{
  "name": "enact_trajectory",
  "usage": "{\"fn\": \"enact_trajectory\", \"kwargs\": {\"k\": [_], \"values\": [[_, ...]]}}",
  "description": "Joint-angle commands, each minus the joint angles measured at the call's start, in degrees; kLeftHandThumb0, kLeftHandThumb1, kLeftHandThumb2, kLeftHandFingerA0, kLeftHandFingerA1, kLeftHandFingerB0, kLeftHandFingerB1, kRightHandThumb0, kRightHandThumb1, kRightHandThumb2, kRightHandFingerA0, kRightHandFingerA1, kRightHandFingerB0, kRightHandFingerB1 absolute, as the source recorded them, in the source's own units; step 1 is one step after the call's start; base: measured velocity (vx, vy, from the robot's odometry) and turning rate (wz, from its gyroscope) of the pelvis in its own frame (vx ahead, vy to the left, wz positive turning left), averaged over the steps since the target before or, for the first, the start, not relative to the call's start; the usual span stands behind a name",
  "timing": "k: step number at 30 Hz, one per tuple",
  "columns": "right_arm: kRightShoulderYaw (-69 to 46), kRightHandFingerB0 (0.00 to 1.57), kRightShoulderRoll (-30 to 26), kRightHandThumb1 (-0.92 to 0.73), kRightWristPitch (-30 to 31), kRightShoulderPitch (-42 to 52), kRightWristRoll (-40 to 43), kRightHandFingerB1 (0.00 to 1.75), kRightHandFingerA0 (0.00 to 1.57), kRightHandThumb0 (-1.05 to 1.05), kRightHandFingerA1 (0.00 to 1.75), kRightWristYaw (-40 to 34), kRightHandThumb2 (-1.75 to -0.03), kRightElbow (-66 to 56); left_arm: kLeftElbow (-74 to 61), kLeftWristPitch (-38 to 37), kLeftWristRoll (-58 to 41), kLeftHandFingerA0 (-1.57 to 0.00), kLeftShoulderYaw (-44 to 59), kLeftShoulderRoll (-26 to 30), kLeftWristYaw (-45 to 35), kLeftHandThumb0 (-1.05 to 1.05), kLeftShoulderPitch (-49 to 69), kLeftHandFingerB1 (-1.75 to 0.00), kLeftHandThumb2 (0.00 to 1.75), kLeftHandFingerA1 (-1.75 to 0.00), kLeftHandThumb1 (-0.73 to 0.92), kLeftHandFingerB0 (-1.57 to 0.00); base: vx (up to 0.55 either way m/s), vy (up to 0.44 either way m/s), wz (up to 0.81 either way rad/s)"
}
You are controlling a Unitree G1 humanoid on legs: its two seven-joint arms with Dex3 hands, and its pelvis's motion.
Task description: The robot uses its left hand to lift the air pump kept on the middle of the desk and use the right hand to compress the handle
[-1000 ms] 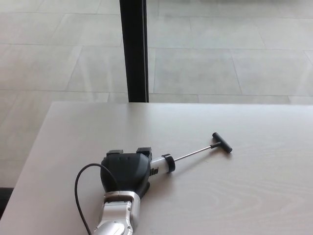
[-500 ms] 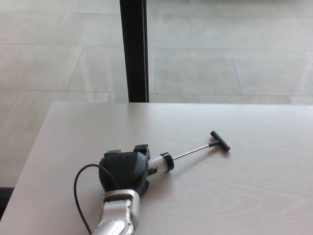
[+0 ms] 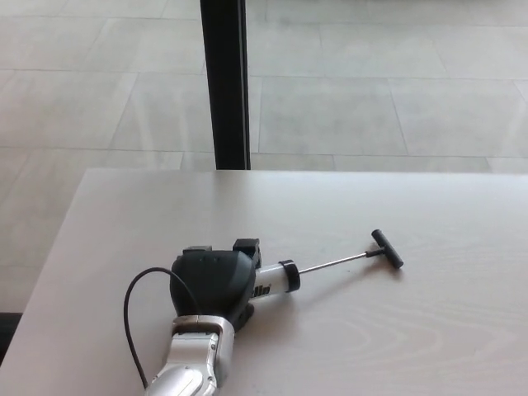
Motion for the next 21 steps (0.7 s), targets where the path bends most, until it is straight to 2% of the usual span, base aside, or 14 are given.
{"fn": "enact_trajectory", "kwargs": {"k": [1,5,9,10,11,12,13,14,15,17,18,19,20,21], "values": [[1.8,0.19,-6.3,-0.92,19.7,-16.0,0.8,0.43,0.16,-0.68,0.64,-10.1,-0.68,-18.4,-12.9,-9.5,-0.4,-0.88,-2.6,6.4,-7.9,-0.19,0.7,-1.41,1.03,-1.75,0.66,-0.71,0.0,0.0,0.0],[6.1,0.28,-5.5,-0.92,23.3,-20.5,-1.8,0.49,0.07,-0.68,0.57,-8.9,-0.71,-24.5,-17.3,-10.2,1.0,-0.88,-3.4,7.4,-7.0,-0.18,1.1,-1.47,1.1,-1.75,0.57,-0.74,0.0,0.0,0.0],[10.0,0.15,-5.3,-0.92,26.9,-22.9,-3.6,0.39,0.12,-0.73,0.57,-6.7,-0.79,-27.3,-20.9,-11.3,-0.2,-0.9,-2.6,8.1,-6.7,-0.13,2.1,-1.64,1.07,-1.75,0.58,-0.65,0.0,0.0,0.0],[10.7,0.0,-4.9,-0.58,27.7,-23.6,-2.7,0.5,0.04,-0.35,0.54,-5.5,-1.17,-27.8,-22.0,-11.1,0.1,-0.9,-2.6,8.4,-7.0,-0.14,2.0,-1.59,1.04,-1.75,0.6,-0.65,0.0,0.0,0.0],[12.5,0.15,-4.4,-0.92,28.1,-24.3,-3.4,0.37,0.13,-0.75,0.49,-4.5,-0.8,-27.5,-24.5,-10.4,-0.7,-0.87,-1.8,8.5,-8.7,-0.14,2.1,-1.59,0.99,-1.75,0.63,-0.63,0.0,0.0,0.0],[13.2,0.0,-4.0,-0.56,29.2,-24.7,-2.9,0.49,0.02,-0.35,0.52,-4.0,-1.16,-27.6,-25.0,-11.2,-0.8,-0.89,-1.5,8.5,-7.3,-0.12,2.1,-1.59,1.02,-1.75,0.58,-0.66,0.0,0.0,0.0],[14.3,0.11,-2.7,-0.81,28.4,-25.4,-1.7,0.37,0.02,-0.8,0.43,-2.2,-1.18,-26.3,-26.2,-12.3,-1.3,-0.92,-0.4,8.5,-5.3,-0.09,2.2,-1.61,1.1,-1.75,0.55,-0.7,0.0,0.0,0.0],[15.0,0.11,-1.9,-0.92,27.0,-25.7,-1.2,0.3,0.03,-0.79,0.39,-0.9,-0.81,-25.3,-27.2,-12.3,-1.6,-1.23,0.1,8.5,-5.3,-0.2,2.2,-1.27,1.14,-1.47,0.57,-0.93,0.0,0.0,0.0],[15.7,0.12,-1.2,-0.82,25.7,-26.0,-1.1,0.35,0.01,-0.79,0.41,0.0,-1.19,-24.4,-28.2,-11.7,-2.0,-0.91,0.6,8.5,-6.4,-0.14,2.1,-1.55,1.13,-1.75,0.6,-0.72,0.0,0.0,0.0],[16.5,0.12,-0.8,-0.82,25.5,-26.3,-1.0,0.35,0.01,-0.79,0.41,0.3,-1.19,-24.0,-29.1,-11.2,-2.3,-0.91,1.1,8.6,-7.1,-0.14,2.1,-1.55,1.13,-1.75,0.6,-0.72,0.0,0.0,0.0],[18.0,0.1,0.2,-0.79,24.5,-26.4,-1.5,0.38,0.02,-0.8,0.42,0.9,-1.19,-23.5,-30.0,-10.0,-2.8,-1.23,1.9,8.4,-8.2,-0.21,2.1,-1.3,1.19,-1.46,0.52,-0.98,0.0,0.0,0.0],[18.7,0.1,0.6,-0.79,24.1,-26.5,-1.9,0.38,0.02,-0.8,0.42,0.9,-1.19,-23.3,-29.8,-10.7,-3.4,-1.23,2.4,8.4,-7.5,-0.21,2.2,-1.3,1.19,-1.46,0.52,-0.98,0.0,0.0,0.0],[19.9,0.13,2.3,-0.92,22.5,-26.4,-0.7,0.29,0.0,-0.82,0.36,2.3,-0.82,-23.2,-29.1,-10.3,-3.5,-0.94,2.9,8.3,-8.0,-0.12,1.7,-1.64,1.21,-1.75,0.48,-0.72,0.0,0.0,0.0],[20.1,0.13,2.4,-0.92,22.6,-26.5,-0.7,0.29,0.0,-0.82,0.36,2.2,-0.82,-23.1,-29.3,-10.3,-3.5,-0.94,3.1,8.3,-8.1,-0.12,2.0,-1.64,1.21,-1.75,0.48,-0.72,0.0,0.0,0.0]]}}
